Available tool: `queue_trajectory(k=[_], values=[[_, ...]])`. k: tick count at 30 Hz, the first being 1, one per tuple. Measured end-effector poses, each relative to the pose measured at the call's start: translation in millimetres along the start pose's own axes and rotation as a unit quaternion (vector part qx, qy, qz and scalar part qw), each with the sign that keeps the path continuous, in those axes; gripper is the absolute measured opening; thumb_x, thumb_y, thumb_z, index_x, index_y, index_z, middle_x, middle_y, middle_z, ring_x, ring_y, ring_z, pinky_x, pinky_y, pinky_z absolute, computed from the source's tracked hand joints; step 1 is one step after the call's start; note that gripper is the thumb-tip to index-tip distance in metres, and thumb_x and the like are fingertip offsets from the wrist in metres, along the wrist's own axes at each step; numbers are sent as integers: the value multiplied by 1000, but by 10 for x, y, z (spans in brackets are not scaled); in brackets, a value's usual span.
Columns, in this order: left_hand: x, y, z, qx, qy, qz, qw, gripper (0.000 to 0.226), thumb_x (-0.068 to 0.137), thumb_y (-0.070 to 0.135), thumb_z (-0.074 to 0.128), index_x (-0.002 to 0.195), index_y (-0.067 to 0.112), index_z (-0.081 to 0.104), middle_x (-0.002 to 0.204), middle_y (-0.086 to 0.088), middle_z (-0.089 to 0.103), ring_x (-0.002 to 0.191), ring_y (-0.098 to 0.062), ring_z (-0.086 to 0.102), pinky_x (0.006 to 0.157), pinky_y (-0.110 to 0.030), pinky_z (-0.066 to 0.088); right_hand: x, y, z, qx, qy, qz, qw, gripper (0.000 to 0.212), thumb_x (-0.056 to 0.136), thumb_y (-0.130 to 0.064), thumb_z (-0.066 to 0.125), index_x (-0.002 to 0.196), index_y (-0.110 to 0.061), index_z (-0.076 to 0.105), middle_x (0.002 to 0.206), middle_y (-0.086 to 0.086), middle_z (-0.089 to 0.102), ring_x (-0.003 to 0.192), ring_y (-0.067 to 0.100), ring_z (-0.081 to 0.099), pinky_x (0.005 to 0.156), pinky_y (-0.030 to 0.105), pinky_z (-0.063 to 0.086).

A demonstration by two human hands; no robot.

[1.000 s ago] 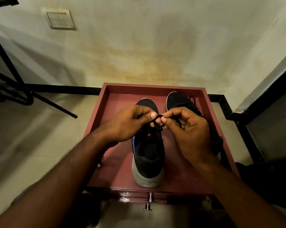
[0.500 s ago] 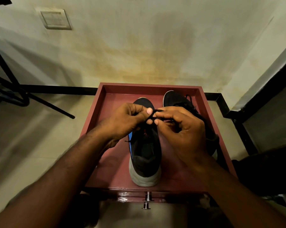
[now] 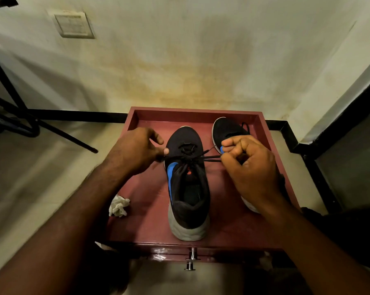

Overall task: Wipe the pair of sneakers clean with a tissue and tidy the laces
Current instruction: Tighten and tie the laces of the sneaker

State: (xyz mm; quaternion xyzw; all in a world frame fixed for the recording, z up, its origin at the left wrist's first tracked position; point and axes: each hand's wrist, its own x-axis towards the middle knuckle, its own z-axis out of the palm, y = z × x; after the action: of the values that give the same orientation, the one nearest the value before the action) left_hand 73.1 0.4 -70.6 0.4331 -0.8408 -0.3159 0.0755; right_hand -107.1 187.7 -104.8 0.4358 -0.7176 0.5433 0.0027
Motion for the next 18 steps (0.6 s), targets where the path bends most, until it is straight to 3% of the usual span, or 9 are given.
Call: queue_trajectory(k=[2,6,11,18], values=[[13,-28,11,47,-1,-11,999,28,88,36,79,108,23,62,72,8,75,73,-4,69,59,-27,43,26,47,-42,-13,0,17,1000,23,80,-3,70,62,-7,57,92,-1,71,95,9,70,81,25,56],[36,-62,57,114,-7,-37,993,42,87,34,80,122,19,60,84,2,76,83,-13,70,56,-25,42,43,72,-98,-60,-9,55,997,25,79,0,70,61,1,53,90,2,69,93,9,68,77,10,50],[27,-74,56,163,-27,-58,985,49,87,35,80,126,16,56,95,-5,74,88,-21,70,64,-30,47,34,72,-103,-146,-41,30,988,31,77,-5,69,59,-8,44,92,0,67,94,14,67,79,30,53],[-17,27,66,204,-60,-77,974,53,90,27,78,132,11,51,106,-9,71,98,-26,69,80,-36,56,-3,14,-68,-197,-38,-7,980,43,80,-1,67,66,-25,34,101,7,66,91,22,65,77,26,44]])
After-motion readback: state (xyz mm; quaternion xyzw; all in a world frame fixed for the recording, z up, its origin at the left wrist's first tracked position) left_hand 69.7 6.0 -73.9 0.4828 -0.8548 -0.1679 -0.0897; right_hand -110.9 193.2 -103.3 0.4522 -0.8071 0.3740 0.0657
